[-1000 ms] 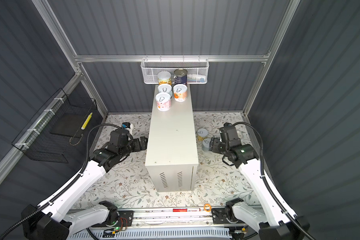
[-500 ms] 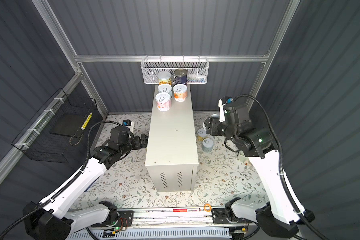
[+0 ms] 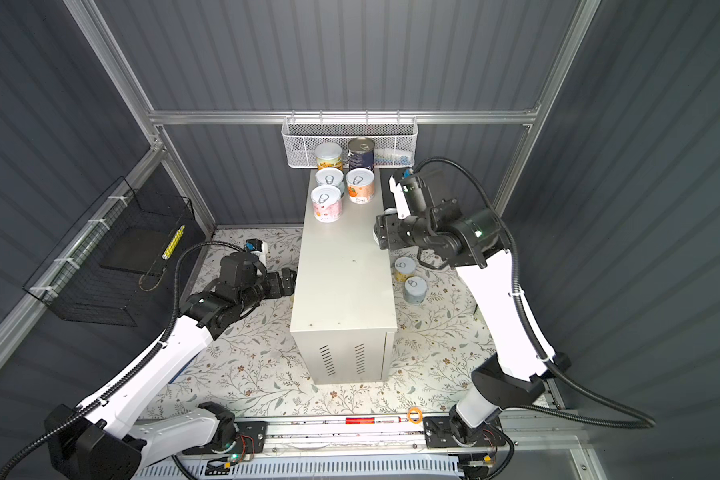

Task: Place and organize the canned foods onto the counter
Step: 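Lift the green-labelled can with the right gripper up over the cabinet top, then carry the green-labelled can toward the pink and orange-labelled cans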

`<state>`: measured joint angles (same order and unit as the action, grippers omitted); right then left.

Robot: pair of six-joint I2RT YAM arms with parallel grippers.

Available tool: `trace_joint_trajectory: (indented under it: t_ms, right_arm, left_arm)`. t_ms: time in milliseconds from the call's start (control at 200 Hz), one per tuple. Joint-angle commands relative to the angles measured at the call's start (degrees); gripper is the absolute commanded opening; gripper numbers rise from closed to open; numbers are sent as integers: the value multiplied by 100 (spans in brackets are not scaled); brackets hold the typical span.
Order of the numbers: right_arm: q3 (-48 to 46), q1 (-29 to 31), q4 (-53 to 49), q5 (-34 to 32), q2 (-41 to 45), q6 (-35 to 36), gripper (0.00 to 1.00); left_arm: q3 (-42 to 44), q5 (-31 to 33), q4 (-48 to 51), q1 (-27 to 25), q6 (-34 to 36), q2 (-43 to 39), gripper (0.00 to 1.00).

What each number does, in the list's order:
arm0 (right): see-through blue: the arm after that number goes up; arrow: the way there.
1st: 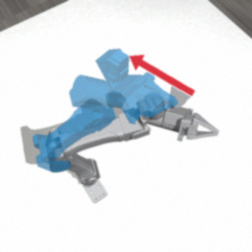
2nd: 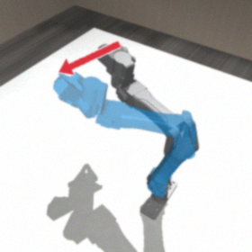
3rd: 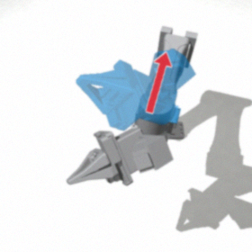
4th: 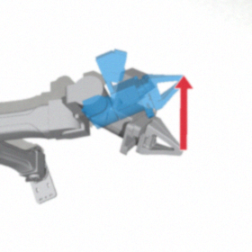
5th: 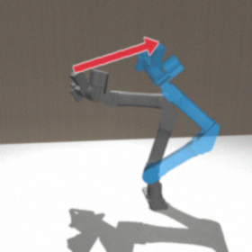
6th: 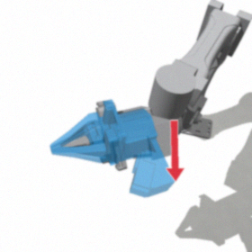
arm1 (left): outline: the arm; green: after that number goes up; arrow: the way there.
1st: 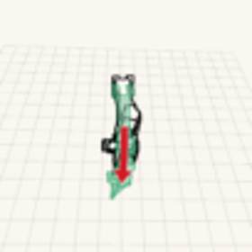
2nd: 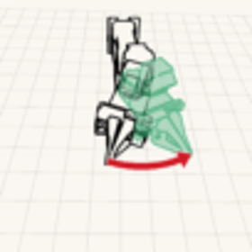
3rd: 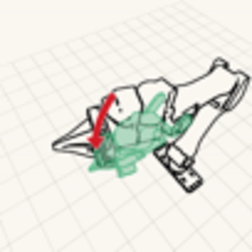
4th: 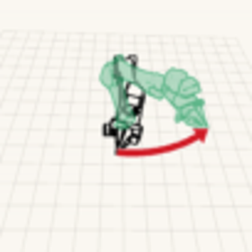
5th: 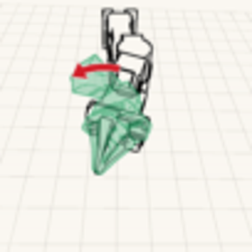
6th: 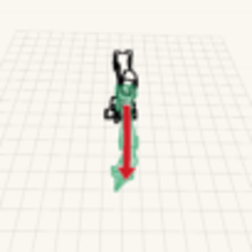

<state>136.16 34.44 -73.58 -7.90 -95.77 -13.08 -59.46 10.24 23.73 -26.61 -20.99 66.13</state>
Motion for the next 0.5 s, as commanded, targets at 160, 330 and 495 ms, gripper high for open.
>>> trace_joint_trajectory:
  t_ms: [160,330,495]
  right_arm:
    - [658,35,-43,2,-584,184,0]
    - [668,37,31,54,-767,169,0]
    - [676,39,144,107,-914,173,5]
  left_arm:
    - [4,-84,-93,33,78,-125,99]
    - [75,-34,-138,34,78,-179,99]
    - [123,-10,-159,38,83,-166,99]
